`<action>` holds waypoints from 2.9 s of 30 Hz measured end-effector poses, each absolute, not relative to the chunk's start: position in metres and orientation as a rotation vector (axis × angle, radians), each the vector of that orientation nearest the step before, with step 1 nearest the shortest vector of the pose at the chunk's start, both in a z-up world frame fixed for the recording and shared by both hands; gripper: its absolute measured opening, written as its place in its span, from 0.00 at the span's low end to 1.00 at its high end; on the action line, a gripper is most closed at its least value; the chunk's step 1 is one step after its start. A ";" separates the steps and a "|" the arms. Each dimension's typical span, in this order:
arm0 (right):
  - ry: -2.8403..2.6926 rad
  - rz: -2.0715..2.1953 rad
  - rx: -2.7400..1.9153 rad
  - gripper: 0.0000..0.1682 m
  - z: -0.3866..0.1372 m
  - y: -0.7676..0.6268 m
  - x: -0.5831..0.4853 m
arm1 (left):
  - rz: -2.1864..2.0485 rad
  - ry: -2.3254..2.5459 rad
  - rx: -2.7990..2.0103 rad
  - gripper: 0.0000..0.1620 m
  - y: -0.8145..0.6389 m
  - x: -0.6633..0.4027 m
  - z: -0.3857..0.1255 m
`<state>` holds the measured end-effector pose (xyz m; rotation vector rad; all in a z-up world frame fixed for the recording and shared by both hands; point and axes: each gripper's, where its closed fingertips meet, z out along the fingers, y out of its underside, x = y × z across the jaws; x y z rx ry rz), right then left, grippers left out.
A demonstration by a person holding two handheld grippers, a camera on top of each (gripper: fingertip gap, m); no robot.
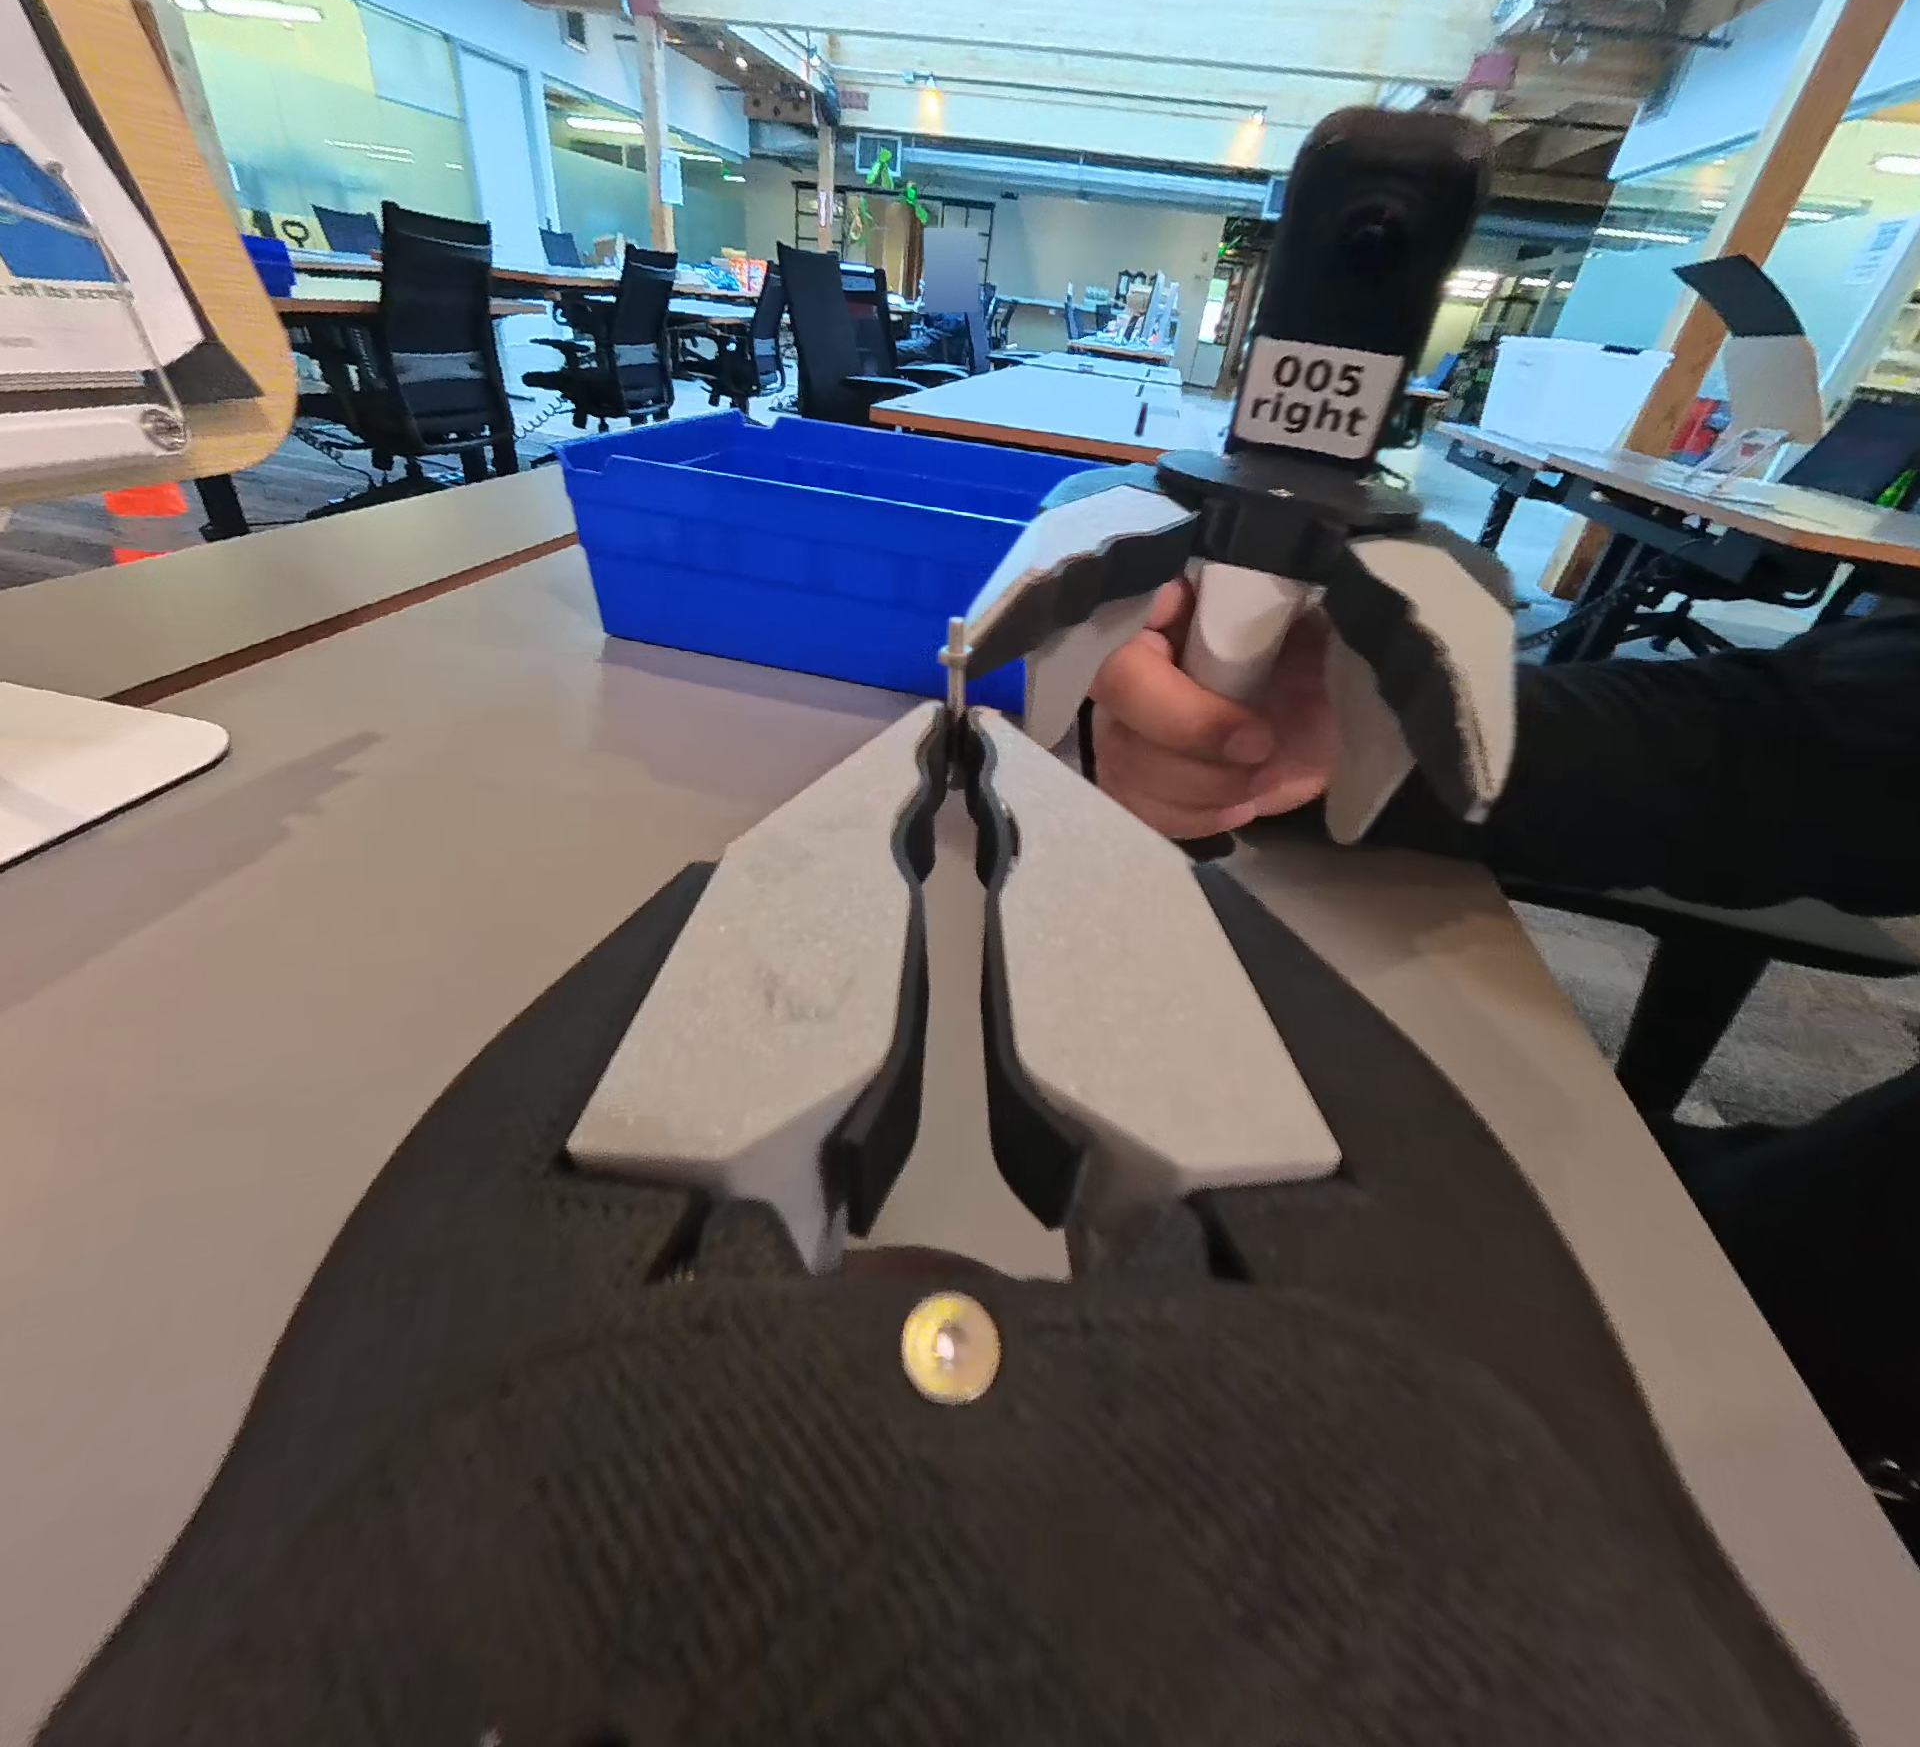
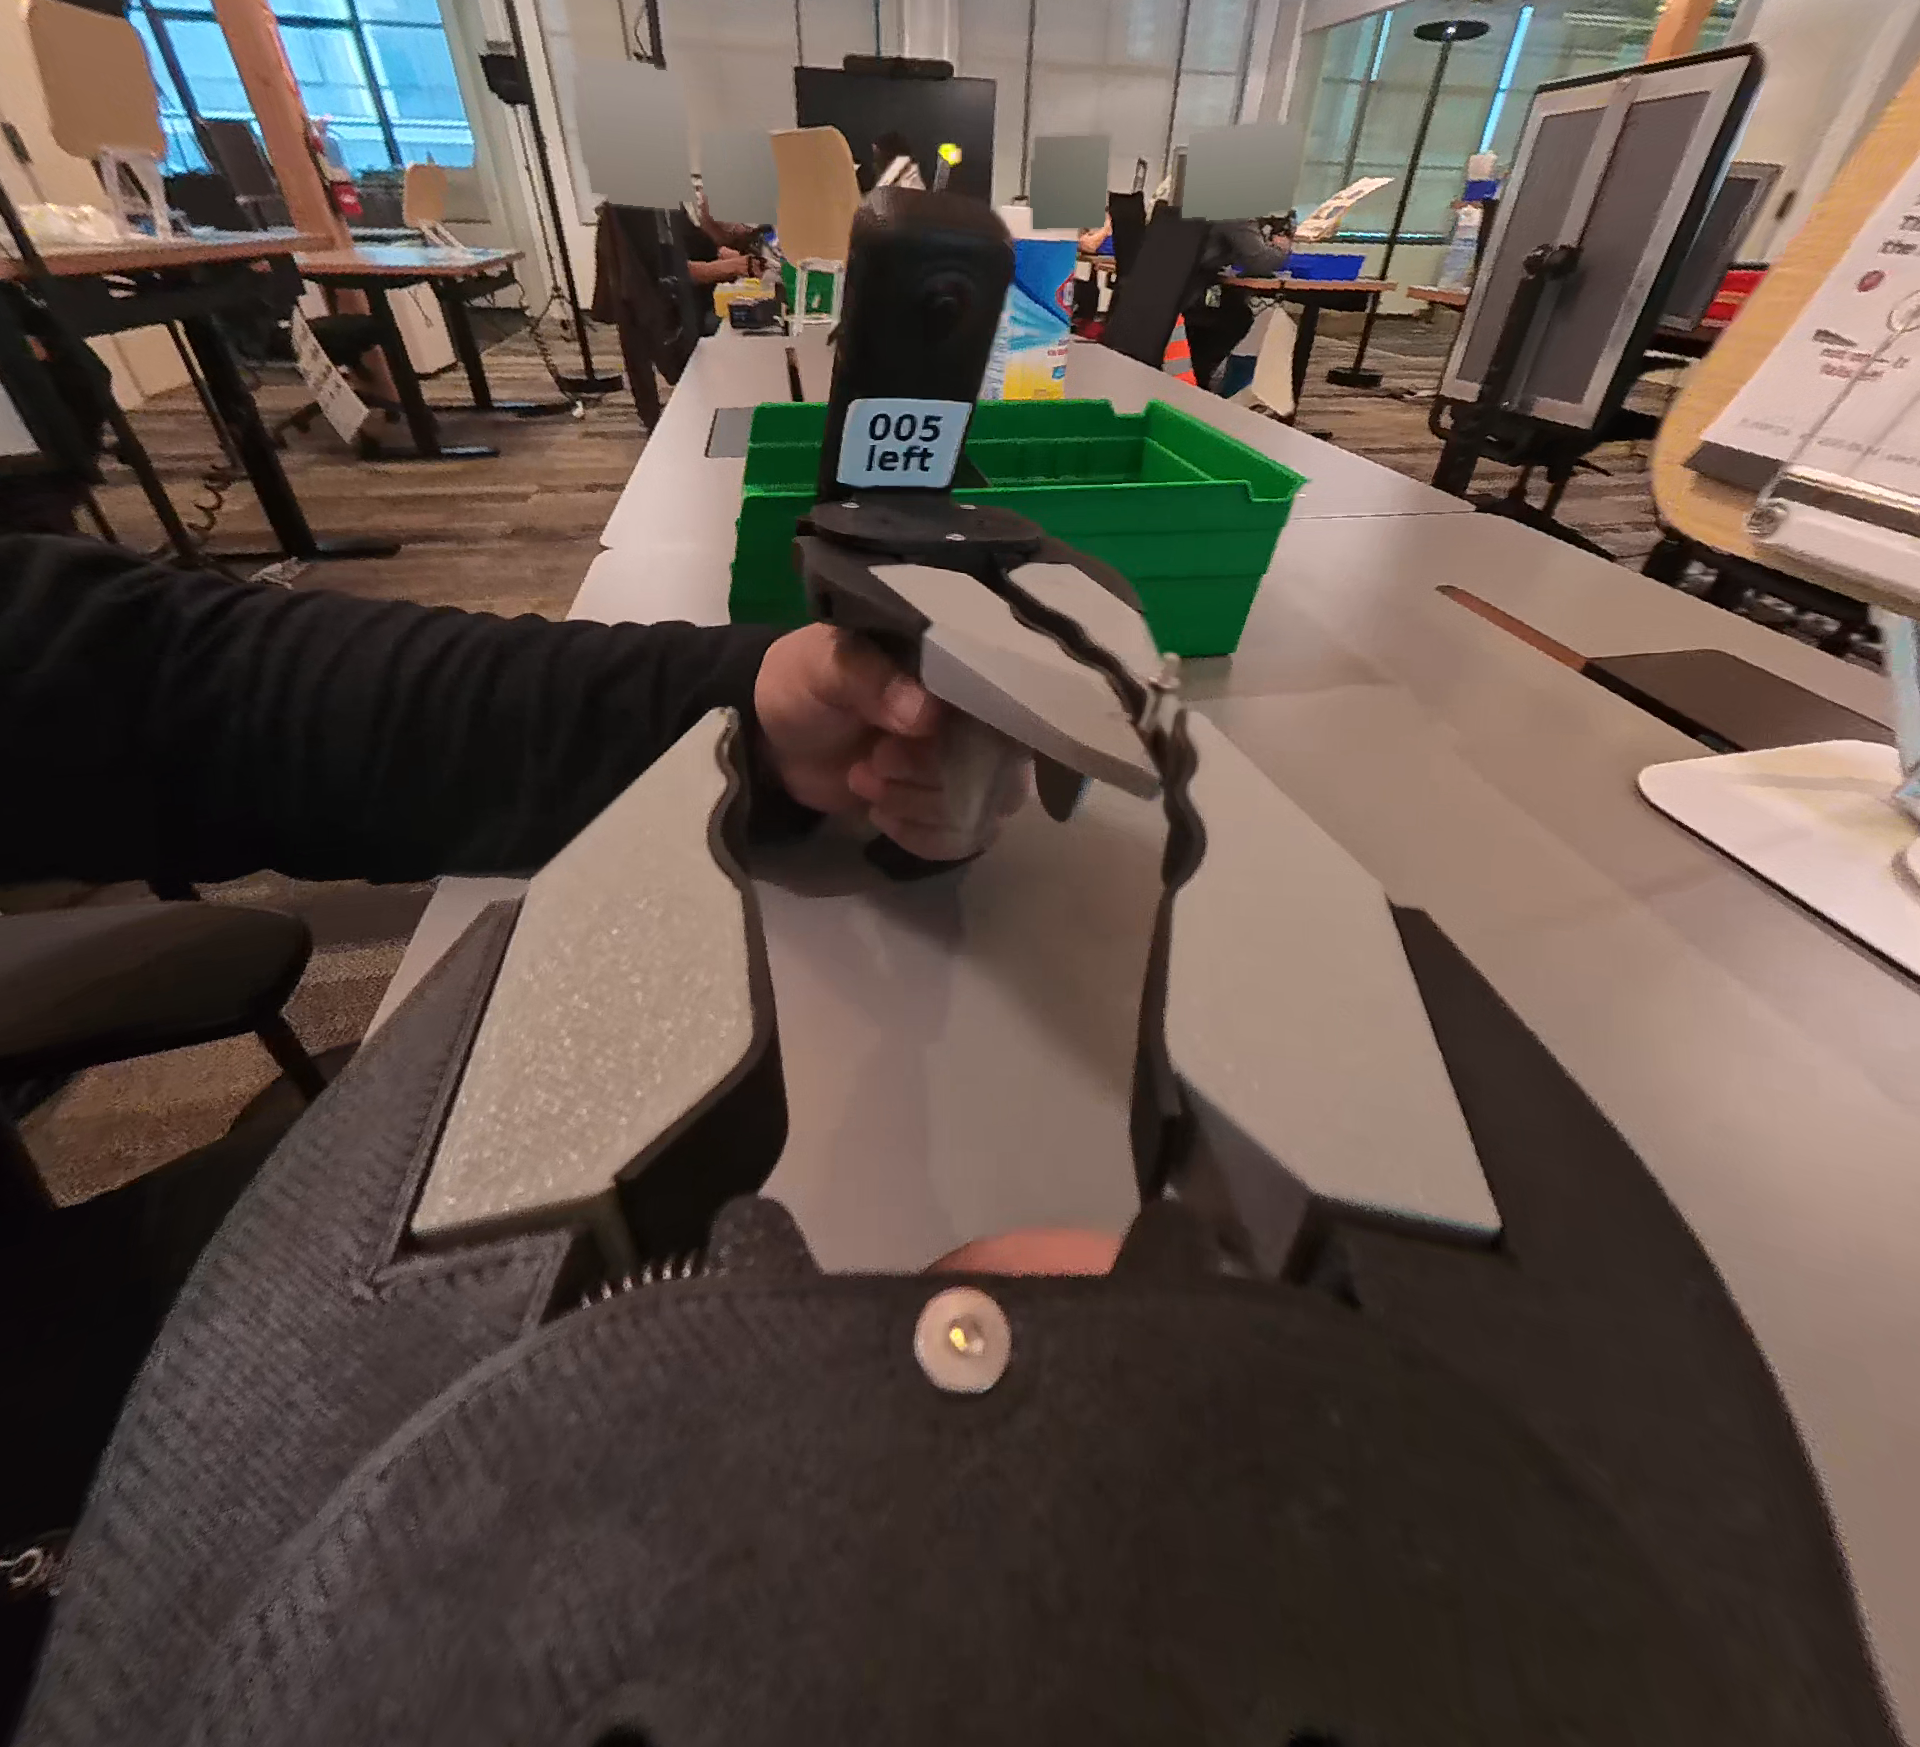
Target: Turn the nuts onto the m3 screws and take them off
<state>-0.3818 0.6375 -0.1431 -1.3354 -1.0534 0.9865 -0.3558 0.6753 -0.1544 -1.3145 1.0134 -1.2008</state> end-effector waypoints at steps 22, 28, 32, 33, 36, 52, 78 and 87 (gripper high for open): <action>-0.943 0.914 -1.380 0.04 -0.140 0.664 -0.369 | -1.196 1.113 -1.337 0.00 0.661 -0.340 -0.167; -0.918 1.008 -1.419 0.00 -0.143 0.666 -0.366 | -1.198 1.060 -1.350 0.00 0.668 -0.343 -0.164; -0.909 1.021 -1.424 0.00 -0.143 0.666 -0.367 | -1.192 1.061 -1.356 0.00 0.669 -0.344 -0.164; -0.908 1.020 -1.420 0.00 -0.142 0.666 -0.367 | -1.190 1.058 -1.355 0.00 0.669 -0.344 -0.164; -0.858 0.997 -1.404 0.11 -0.135 0.671 -0.360 | -1.197 1.050 -1.354 0.00 0.670 -0.345 -0.162; -0.858 0.921 -1.454 0.01 -0.143 0.677 -0.357 | -1.235 1.025 -1.386 0.09 0.671 -0.342 -0.165; -0.192 -0.418 -1.791 0.13 -0.127 0.735 -0.050 | -1.187 0.983 -1.513 0.23 0.685 -0.342 -0.180; -0.831 0.108 -1.499 0.04 -0.130 0.698 -0.269 | -1.189 0.972 -1.524 0.24 0.687 -0.342 -0.181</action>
